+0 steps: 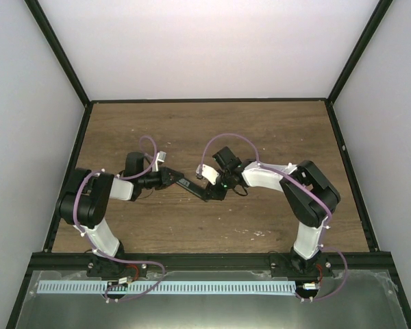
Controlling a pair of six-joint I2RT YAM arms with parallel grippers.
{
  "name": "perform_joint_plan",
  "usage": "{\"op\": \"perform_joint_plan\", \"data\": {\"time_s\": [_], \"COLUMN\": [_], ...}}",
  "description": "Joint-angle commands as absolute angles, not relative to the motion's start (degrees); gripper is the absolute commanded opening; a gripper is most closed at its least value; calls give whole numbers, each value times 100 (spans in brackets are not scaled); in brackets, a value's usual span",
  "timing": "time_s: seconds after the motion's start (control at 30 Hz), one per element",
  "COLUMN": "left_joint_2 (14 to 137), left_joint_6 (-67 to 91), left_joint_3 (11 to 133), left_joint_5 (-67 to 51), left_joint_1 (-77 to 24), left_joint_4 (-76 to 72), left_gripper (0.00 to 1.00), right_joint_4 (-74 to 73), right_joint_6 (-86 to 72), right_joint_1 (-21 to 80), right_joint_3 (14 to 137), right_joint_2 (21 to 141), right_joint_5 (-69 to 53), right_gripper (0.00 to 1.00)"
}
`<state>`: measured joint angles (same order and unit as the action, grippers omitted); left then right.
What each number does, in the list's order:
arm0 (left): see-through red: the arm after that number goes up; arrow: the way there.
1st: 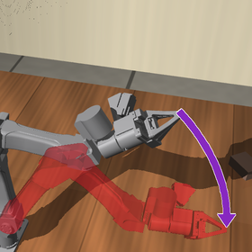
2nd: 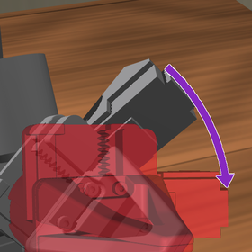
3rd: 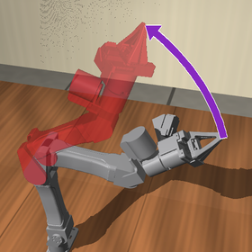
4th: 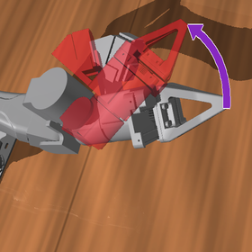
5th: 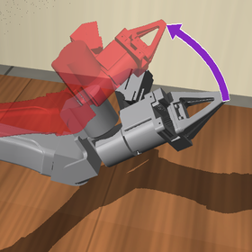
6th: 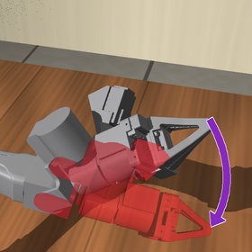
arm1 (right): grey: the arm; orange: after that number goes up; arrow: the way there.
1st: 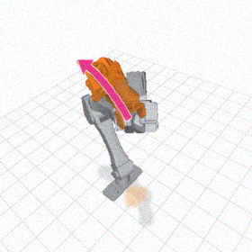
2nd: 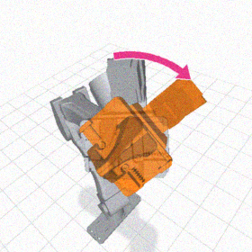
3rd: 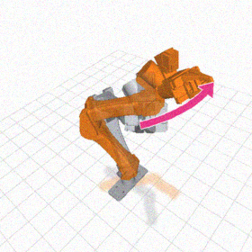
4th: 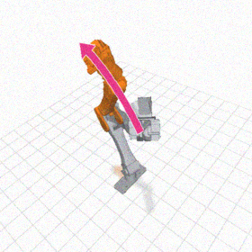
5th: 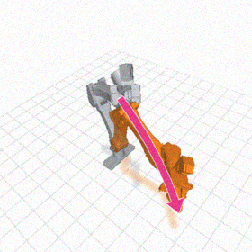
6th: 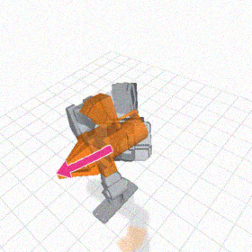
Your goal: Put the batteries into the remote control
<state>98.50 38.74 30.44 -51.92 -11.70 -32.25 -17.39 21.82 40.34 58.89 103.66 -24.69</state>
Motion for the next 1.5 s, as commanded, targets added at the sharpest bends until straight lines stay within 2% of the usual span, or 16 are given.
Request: {"op": "perform_joint_plan", "data": {"time_s": [0.0,0.73,1.47], "left_joint_2": [9817,9935,10100], "left_joint_6": [3501,3278,3523], "left_joint_3": [3020,2961,2861], "left_joint_5": [-4804,-5535,-5869], "left_joint_1": [-1121,-1151,-1685], "left_joint_4": [-3054,-3120,-3542], "left_gripper": [0,0,0], "right_joint_4": [-1664,-1577,-1038], "right_joint_6": [2212,2340,2133], "right_joint_1": [4078,4007,4011], "right_joint_3": [6129,6510,6583], "right_joint_2": [10529,11029,11197], "right_joint_5": [-2546,-2869,-2807], "right_gripper": [28,22,19]}}
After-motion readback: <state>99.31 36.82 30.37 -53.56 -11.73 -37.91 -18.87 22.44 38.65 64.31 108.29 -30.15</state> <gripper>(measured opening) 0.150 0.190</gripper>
